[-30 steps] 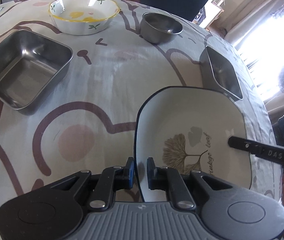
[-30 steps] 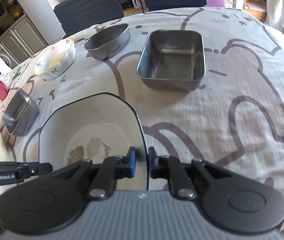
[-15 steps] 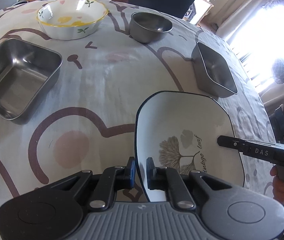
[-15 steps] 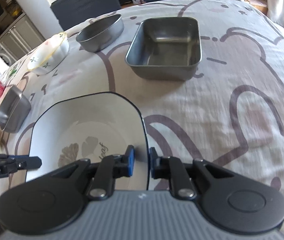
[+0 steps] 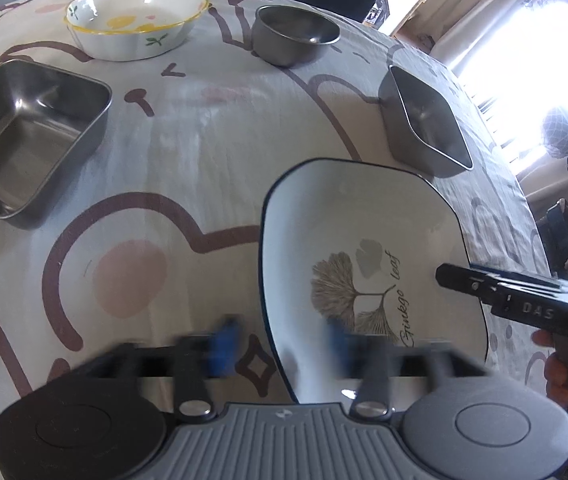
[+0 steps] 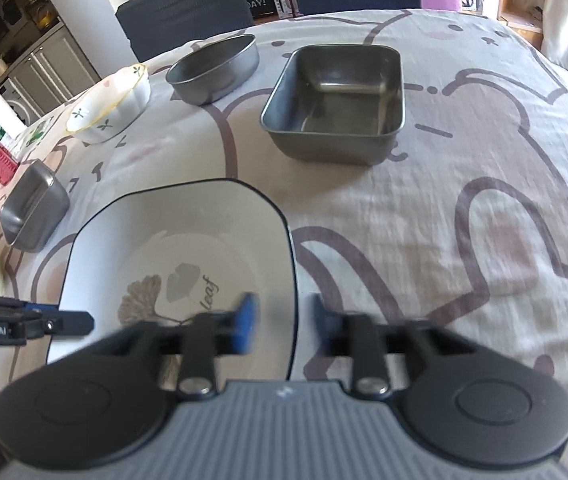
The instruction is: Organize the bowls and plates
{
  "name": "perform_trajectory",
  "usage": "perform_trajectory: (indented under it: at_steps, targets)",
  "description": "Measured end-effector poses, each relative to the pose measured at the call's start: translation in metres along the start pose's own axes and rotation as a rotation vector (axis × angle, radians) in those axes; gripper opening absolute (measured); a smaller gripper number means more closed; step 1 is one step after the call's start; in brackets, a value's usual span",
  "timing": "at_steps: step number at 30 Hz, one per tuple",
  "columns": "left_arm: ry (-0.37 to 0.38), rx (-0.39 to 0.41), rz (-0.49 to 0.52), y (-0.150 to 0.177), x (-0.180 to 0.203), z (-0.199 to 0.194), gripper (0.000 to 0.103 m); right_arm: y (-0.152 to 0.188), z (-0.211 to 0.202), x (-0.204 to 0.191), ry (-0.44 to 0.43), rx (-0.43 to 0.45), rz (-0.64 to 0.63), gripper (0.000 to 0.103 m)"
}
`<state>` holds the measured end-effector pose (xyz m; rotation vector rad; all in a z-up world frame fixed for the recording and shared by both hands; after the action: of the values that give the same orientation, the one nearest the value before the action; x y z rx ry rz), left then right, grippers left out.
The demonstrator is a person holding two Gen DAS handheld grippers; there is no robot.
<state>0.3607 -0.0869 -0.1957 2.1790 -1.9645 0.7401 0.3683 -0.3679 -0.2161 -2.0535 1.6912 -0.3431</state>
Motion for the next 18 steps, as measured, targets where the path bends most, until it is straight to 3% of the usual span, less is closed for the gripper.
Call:
perform_trajectory:
  at_steps: [3,5,8,14,18]
  targets:
    - [-0.004,0.028,0.041,0.003,0.005,-0.005,0.092,0.003,-0.006,-0.004,0.015,0.016,-0.018,0.072]
    - [-0.007,0.031,0.045,0.005,0.006,-0.008,0.099,0.006,-0.008,-0.004,0.016,0.018,-0.018,0.088]
    - [-0.009,0.041,0.053,0.008,0.007,-0.015,0.102,0.012,-0.015,-0.006,0.039,0.036,-0.032,0.103]
    - [0.016,0.078,0.072,0.013,0.007,-0.042,0.103,0.023,-0.036,-0.009,0.074,0.069,-0.050,0.103]
    - [0.062,0.167,0.070,0.012,0.008,-0.081,0.103,0.019,-0.062,-0.019,0.088,0.128,-0.094,0.103]
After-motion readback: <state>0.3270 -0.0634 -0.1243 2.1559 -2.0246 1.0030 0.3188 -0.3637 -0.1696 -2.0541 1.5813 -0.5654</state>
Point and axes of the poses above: each gripper's, at about its wrist camera, not at the fingertips, and z roughly the way its jaws point, x to its right, y to its underside, the point moved 1 cm from there along z, roughly the way its jaws point, and after that the axes turned 15 degrees about -z, right-handed, at the moved point
